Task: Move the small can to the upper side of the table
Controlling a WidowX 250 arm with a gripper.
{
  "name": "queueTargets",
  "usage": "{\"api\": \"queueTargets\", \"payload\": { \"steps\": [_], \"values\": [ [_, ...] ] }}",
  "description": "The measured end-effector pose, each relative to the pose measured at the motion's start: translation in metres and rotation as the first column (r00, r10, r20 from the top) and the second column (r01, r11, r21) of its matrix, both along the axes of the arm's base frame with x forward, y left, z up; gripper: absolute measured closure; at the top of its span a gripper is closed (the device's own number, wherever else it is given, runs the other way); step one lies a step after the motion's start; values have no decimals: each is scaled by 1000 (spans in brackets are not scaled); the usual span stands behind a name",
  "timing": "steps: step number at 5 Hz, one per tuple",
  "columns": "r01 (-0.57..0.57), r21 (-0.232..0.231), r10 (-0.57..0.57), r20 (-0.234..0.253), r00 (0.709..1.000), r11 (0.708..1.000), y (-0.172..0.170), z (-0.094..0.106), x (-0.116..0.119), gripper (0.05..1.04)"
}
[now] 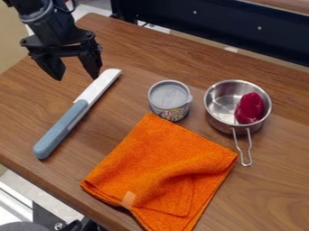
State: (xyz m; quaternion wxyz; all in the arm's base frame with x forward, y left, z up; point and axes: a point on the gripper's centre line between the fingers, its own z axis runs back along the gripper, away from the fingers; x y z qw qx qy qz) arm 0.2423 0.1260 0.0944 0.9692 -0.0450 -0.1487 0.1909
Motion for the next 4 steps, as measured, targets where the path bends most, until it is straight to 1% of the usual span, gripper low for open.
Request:
{"api": "queueTargets", "payload": {
  "steps": [1,2,3,4],
  "values": [
    [-8,-15,8,-20,1000,1000,-2,-6,-3,83],
    [-44,-11,44,-37,998,999,-18,-9,4,83],
    [-115,-11,114,-49,992,993,-41,-12,13,83],
    [-114,11,115,-104,988,993,-69,-23,19,83]
  ]
}}
